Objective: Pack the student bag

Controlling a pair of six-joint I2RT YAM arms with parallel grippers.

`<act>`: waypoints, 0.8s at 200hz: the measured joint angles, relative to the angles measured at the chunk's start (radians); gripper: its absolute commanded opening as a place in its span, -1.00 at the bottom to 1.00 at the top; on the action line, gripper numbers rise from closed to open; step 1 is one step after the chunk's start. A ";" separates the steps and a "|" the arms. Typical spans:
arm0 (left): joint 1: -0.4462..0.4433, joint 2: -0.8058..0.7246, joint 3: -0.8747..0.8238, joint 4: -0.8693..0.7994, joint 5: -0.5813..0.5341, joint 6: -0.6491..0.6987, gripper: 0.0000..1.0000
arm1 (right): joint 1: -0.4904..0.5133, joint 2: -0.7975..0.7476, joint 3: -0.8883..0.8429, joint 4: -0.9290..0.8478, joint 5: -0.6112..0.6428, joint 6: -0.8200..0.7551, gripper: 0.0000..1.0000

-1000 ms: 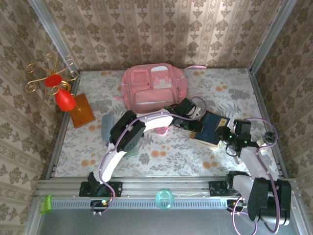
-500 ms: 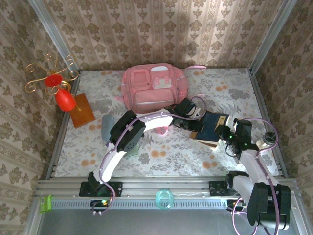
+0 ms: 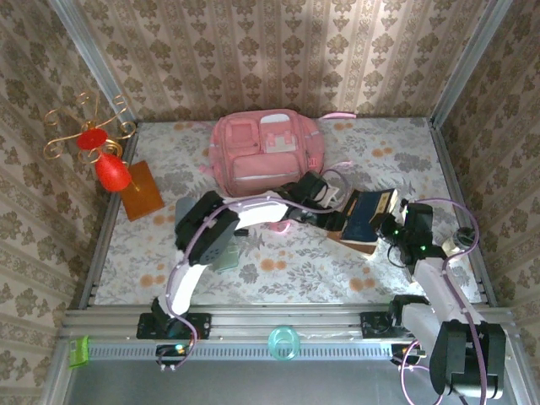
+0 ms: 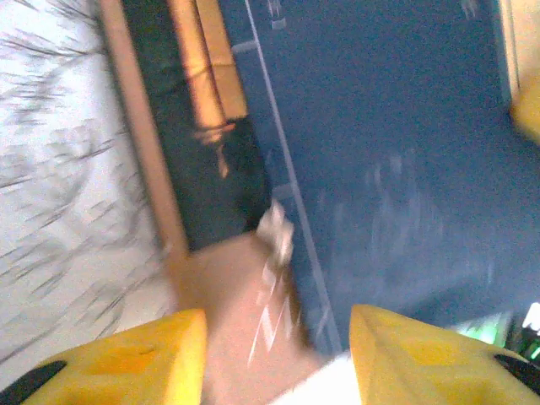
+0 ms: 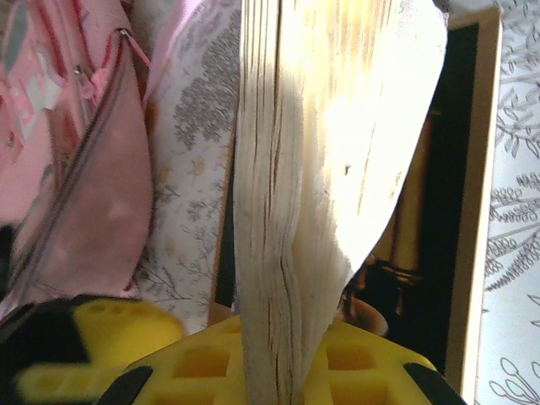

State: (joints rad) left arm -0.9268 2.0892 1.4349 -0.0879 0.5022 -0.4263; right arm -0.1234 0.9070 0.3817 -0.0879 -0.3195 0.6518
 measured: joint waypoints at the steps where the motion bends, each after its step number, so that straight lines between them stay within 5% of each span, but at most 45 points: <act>1: 0.002 -0.017 -0.013 -0.002 -0.007 0.015 0.03 | 0.000 0.000 0.003 -0.002 -0.002 0.000 -1.00; 52: 0.169 -0.379 -0.139 -0.090 -0.217 0.346 0.10 | 0.074 0.005 0.099 -0.013 -0.034 0.000 -1.00; 110: 0.300 -0.253 -0.089 -0.322 -0.211 0.590 0.13 | 0.127 0.079 0.132 -0.015 -0.032 0.000 -1.00; 160: 0.341 -0.174 0.008 -0.448 -0.135 0.680 -0.40 | 0.133 0.084 0.132 -0.019 -0.025 -0.001 -1.00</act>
State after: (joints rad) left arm -0.5858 1.9156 1.4429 -0.5358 0.3676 0.2539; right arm 0.0097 0.9905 0.5137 -0.1066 -0.3443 0.6510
